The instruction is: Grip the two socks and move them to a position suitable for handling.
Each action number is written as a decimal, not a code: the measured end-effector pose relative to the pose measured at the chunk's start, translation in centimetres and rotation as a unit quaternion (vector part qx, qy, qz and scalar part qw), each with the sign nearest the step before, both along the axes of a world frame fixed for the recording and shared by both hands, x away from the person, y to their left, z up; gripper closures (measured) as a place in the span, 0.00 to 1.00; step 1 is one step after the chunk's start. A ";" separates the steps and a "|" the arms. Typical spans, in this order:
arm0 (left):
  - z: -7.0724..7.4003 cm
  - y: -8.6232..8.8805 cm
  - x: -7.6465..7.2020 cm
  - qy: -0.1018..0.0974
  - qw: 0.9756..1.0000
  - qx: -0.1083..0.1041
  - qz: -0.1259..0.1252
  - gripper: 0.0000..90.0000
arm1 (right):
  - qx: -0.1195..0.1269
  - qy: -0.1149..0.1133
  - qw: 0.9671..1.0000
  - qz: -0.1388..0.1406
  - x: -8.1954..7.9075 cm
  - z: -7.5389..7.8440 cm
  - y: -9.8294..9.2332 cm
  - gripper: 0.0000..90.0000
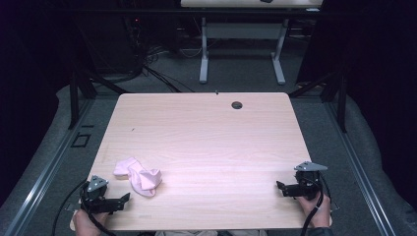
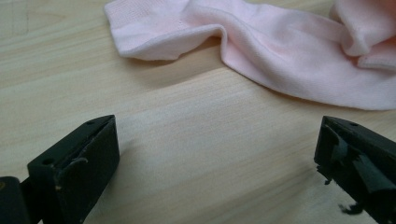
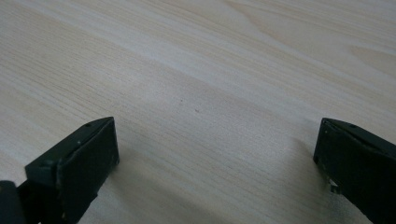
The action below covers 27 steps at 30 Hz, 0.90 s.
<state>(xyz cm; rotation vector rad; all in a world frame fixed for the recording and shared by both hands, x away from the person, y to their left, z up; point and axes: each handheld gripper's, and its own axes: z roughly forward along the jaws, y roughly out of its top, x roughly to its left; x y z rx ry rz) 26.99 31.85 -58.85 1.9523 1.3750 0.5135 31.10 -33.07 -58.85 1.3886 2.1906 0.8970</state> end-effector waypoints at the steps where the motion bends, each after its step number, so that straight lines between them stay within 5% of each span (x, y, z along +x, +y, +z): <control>1: 0.2 -0.1 -0.1 -0.002 1.000 -0.004 0.002 0.00 | 0.000 0.000 1.000 0.000 0.0 0.0 0.0 0.00; 11: 3.5 -2.6 -0.8 -0.021 0.999 -0.021 -0.043 0.00 | 0.000 -0.001 1.000 -0.001 0.0 0.0 0.0 0.00; 21: 5.3 -6.3 0.6 -0.021 0.995 -0.021 -0.092 0.00 | 0.000 -0.002 1.000 -0.002 0.0 0.0 0.0 0.00; 27: 5.3 -8.1 2.1 -0.014 0.994 -0.002 -0.109 0.19 | 0.001 -0.002 1.000 -0.002 0.0 0.0 0.0 0.00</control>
